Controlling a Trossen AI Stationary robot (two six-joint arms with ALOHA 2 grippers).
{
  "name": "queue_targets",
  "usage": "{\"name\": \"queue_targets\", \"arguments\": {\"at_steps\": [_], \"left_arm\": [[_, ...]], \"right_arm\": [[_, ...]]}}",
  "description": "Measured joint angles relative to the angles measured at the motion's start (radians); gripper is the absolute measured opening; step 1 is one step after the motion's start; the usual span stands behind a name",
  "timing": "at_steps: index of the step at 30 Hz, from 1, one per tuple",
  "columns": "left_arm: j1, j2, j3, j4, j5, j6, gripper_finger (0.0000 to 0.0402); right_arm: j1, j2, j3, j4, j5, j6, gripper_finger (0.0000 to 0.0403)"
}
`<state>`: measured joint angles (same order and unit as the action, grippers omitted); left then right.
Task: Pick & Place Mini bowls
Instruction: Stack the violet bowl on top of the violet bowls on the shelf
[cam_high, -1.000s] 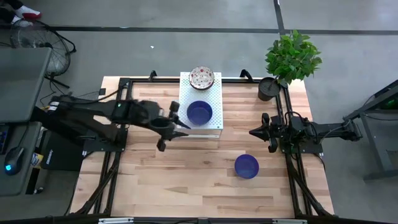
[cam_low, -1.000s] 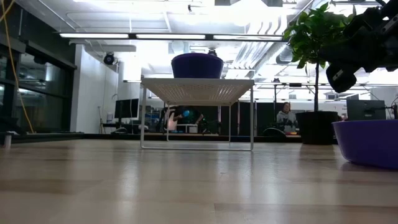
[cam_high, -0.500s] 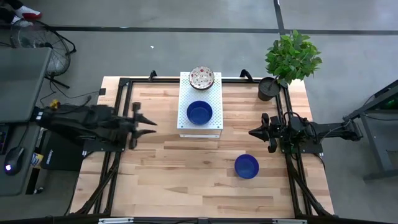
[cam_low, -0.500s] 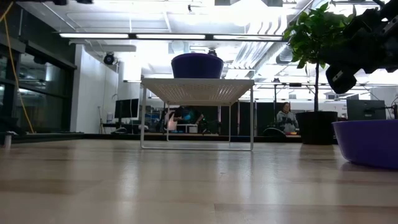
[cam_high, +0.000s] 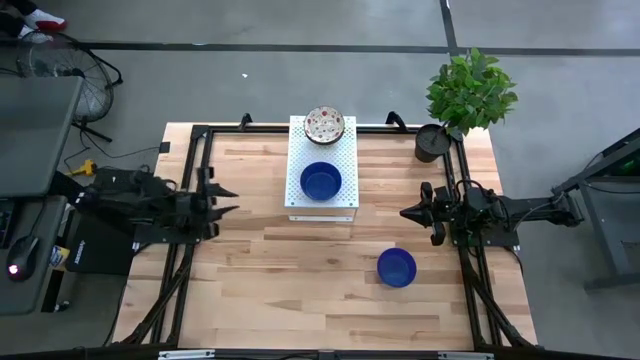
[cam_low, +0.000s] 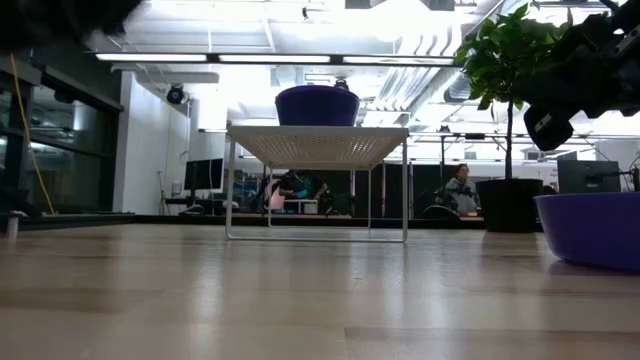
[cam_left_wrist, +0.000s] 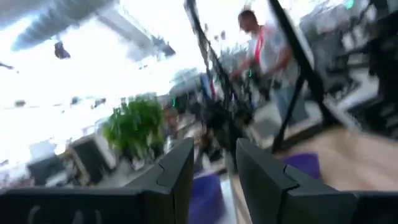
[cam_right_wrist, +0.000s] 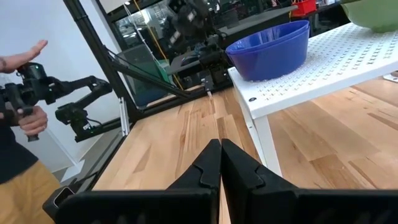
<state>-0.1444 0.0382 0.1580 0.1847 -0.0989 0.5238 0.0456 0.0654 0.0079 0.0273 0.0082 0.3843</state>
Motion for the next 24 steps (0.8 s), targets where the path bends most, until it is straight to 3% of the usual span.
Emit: {"name": "queue_targets", "arguments": {"at_steps": [6,13,24], "left_arm": [[0.000,-0.010,-0.142,0.153,-0.066,-0.001,0.0117],[0.000,-0.012,-0.143,0.078,-0.138,0.075,0.0117],[0.002,-0.010,-0.145,-0.141,-0.139,0.137,0.0117]], "right_arm": [[0.000,0.000,0.000,0.000,0.000,0.000,0.0000],[0.000,0.000,0.000,0.000,0.000,0.000,0.0000],[0.000,0.000,0.000,0.000,0.000,0.000,0.0000]]}}
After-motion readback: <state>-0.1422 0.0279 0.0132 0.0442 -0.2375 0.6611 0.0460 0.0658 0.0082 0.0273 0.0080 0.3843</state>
